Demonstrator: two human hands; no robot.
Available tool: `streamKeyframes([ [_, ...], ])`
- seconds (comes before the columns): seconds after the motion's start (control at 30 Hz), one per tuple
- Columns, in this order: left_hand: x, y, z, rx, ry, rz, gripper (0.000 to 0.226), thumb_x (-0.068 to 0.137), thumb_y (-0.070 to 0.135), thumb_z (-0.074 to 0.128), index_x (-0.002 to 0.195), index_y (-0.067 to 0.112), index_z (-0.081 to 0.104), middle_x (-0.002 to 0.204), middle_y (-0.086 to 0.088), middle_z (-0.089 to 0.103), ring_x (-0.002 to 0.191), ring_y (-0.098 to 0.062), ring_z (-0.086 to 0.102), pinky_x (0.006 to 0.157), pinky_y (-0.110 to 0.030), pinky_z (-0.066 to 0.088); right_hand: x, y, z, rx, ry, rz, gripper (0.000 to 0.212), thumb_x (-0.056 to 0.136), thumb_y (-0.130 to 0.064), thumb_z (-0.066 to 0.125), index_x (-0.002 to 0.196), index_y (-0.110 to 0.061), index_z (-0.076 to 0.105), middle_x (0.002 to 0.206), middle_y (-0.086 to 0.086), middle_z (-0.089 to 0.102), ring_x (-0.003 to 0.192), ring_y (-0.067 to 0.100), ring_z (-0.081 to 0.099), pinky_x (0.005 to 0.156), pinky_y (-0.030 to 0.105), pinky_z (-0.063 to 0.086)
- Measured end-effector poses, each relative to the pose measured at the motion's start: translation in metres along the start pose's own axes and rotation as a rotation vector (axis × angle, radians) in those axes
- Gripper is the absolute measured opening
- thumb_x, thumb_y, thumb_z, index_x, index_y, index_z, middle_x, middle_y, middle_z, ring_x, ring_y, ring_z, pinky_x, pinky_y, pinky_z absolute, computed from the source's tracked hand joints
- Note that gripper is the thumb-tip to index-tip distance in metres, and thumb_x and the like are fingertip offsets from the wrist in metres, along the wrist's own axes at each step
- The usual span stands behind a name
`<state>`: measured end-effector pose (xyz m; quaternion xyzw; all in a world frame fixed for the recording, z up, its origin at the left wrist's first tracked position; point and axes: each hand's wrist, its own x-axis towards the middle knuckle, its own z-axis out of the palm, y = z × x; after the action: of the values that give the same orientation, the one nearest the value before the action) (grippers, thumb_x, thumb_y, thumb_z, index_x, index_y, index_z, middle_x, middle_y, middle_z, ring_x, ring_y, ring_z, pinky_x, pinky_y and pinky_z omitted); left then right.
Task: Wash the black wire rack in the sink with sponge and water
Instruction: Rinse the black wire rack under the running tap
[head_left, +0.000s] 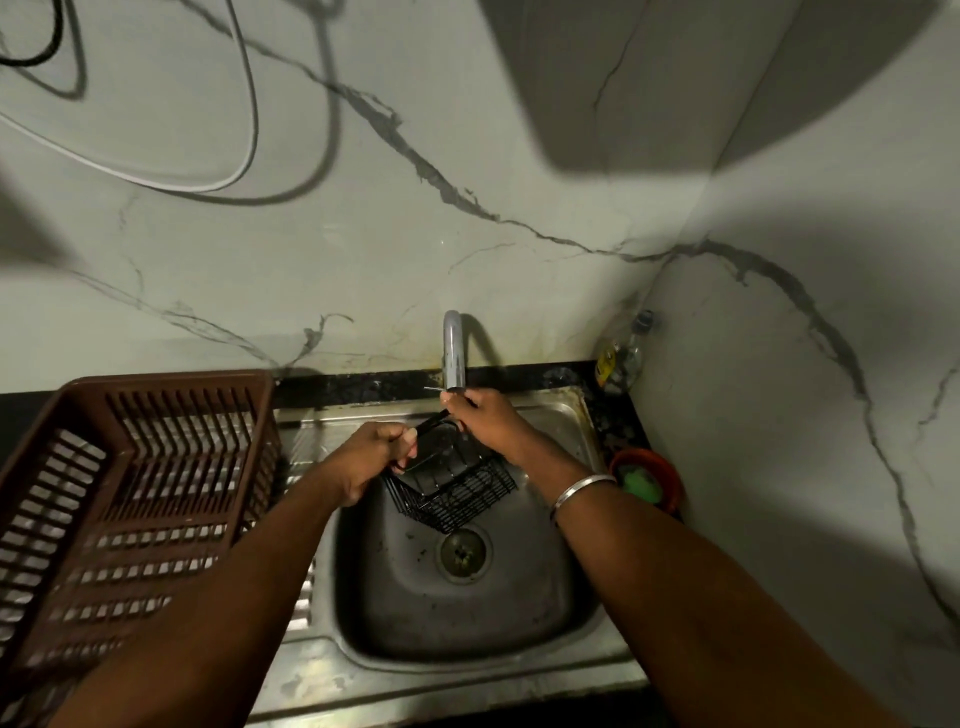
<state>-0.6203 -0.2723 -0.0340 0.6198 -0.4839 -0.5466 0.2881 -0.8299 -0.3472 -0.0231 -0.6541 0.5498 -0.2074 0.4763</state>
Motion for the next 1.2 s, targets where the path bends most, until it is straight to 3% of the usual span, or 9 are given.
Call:
streamKeyframes([
  [0.2,-0.002,0.029,0.015,0.275,0.005,0.049,0.039,0.113,0.04,0.05,0.096,0.013,0.072,0.08,0.0,0.069,0.074,-0.015,0.062,0.077,-0.034,0.049,-0.002,-0.022,0.027,-0.121,0.047,-0.051,0.046,0.11,-0.048,0.045,0.094,-0.012,0.069,0.089,0.013,0.07,0.08,0.027,0.069,0.069,0.041,0.059],
  [0.33,-0.005,0.037,0.022,0.056,0.089,0.059,0.04,0.114,0.031,0.048,0.081,0.015,0.063,0.064,0.008,0.06,0.056,-0.002,0.051,0.064,-0.028,0.043,0.0,-0.021,0.024,0.028,0.052,0.05,0.047,0.106,-0.059,0.046,0.094,-0.019,0.067,0.084,0.004,0.066,0.071,0.018,0.062,0.061,0.033,0.05],
  [0.47,-0.011,0.04,0.022,-0.101,0.097,0.018,0.04,0.116,0.022,0.043,0.085,0.014,0.067,0.063,0.011,0.071,0.057,0.005,0.063,0.058,-0.011,0.05,0.004,-0.001,0.014,0.039,0.039,0.038,0.041,0.11,-0.046,0.046,0.093,-0.019,0.071,0.081,0.0,0.069,0.074,0.018,0.064,0.072,0.038,0.057],
  [0.6,-0.009,0.039,0.023,-0.241,0.096,-0.048,0.039,0.116,0.024,0.041,0.086,0.015,0.064,0.056,0.013,0.067,0.048,0.005,0.06,0.049,-0.011,0.046,0.003,-0.014,0.022,-0.014,0.027,0.027,0.052,0.106,-0.061,0.044,0.094,-0.02,0.073,0.091,0.004,0.073,0.083,0.02,0.069,0.067,0.029,0.049],
  [0.87,-0.004,0.025,0.018,-0.404,0.116,-0.095,0.035,0.115,0.019,0.043,0.086,0.016,0.061,0.056,0.013,0.065,0.048,0.003,0.06,0.047,-0.012,0.046,0.0,-0.007,0.021,-0.152,0.016,-0.022,0.051,0.103,-0.07,0.034,0.086,-0.03,0.061,0.093,-0.001,0.07,0.091,0.024,0.069,0.083,0.039,0.057],
  [0.97,-0.008,0.022,0.019,-0.415,0.137,-0.088,0.039,0.111,0.024,0.05,0.077,0.017,0.067,0.056,0.011,0.065,0.048,0.001,0.059,0.046,-0.013,0.046,-0.002,0.017,0.009,-0.192,-0.001,-0.014,0.064,0.095,-0.084,0.032,0.103,-0.032,0.069,0.103,-0.004,0.073,0.097,0.018,0.069,0.089,0.044,0.059],
  [1.07,-0.01,0.018,0.009,-0.417,0.146,-0.041,0.044,0.095,0.052,0.062,0.075,0.015,0.072,0.064,0.004,0.07,0.058,-0.006,0.065,0.06,-0.02,0.054,-0.001,0.023,0.007,-0.212,-0.023,-0.022,0.058,0.1,-0.076,0.038,0.113,-0.03,0.072,0.113,-0.002,0.072,0.104,0.018,0.067,0.094,0.045,0.057],
  [1.13,-0.007,0.015,0.005,-0.342,0.144,-0.022,0.06,0.091,0.071,0.067,0.087,0.011,0.075,0.081,-0.005,0.074,0.079,-0.022,0.069,0.082,-0.037,0.055,0.0,0.014,0.011,-0.23,-0.001,-0.023,0.054,0.1,-0.073,0.043,0.097,-0.027,0.073,0.097,-0.001,0.073,0.09,0.017,0.069,0.085,0.042,0.059],
  [1.2,-0.005,0.019,0.005,-0.235,0.173,0.052,0.058,0.097,0.063,0.066,0.087,0.006,0.073,0.08,-0.007,0.069,0.08,-0.022,0.064,0.083,-0.039,0.051,-0.001,0.005,0.013,-0.287,-0.003,-0.039,0.05,0.101,-0.069,0.046,0.083,-0.028,0.067,0.087,-0.002,0.07,0.083,0.017,0.067,0.074,0.035,0.055],
])
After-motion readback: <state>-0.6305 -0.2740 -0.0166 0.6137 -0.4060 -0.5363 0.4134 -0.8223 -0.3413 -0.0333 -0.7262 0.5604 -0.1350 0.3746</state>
